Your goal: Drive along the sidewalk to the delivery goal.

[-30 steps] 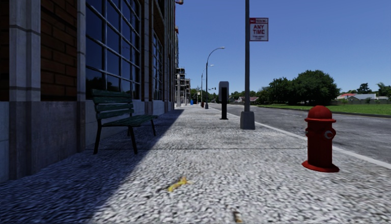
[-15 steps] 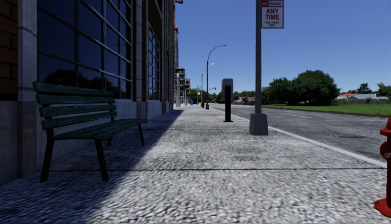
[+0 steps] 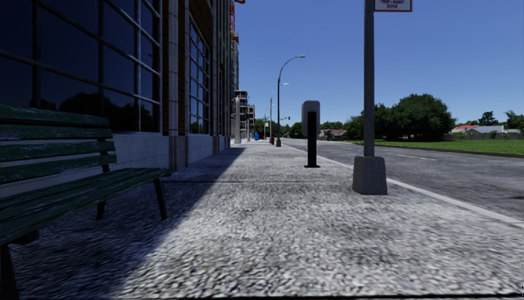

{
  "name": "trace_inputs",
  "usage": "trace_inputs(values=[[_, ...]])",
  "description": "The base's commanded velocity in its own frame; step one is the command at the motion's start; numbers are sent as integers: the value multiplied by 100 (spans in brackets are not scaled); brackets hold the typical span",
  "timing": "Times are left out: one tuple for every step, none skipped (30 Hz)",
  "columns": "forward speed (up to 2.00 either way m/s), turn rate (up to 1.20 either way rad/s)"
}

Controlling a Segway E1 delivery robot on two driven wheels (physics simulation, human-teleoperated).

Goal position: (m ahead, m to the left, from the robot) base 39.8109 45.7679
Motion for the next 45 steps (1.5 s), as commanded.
trace_inputs(values=[[200, 0], [200, 0], [200, 0], [200, 0], [200, 0], [200, 0], [200, 0], [200, 0], [200, 0], [200, 0], [200, 0], [200, 0], [200, 0], [200, 0], [200, 0], [200, 0], [200, 0], [200, 0], [200, 0], [200, 0], [200, 0], [200, 0], [200, 0], [200, 0], [200, 0], [200, 0], [200, 0], [200, 0], [200, 0], [200, 0], [200, 0], [200, 0], [200, 0], [200, 0], [200, 0], [200, 0], [200, 0], [200, 0], [200, 0], [200, 0], [200, 0], [200, 0], [200, 0], [200, 0], [200, 0]])
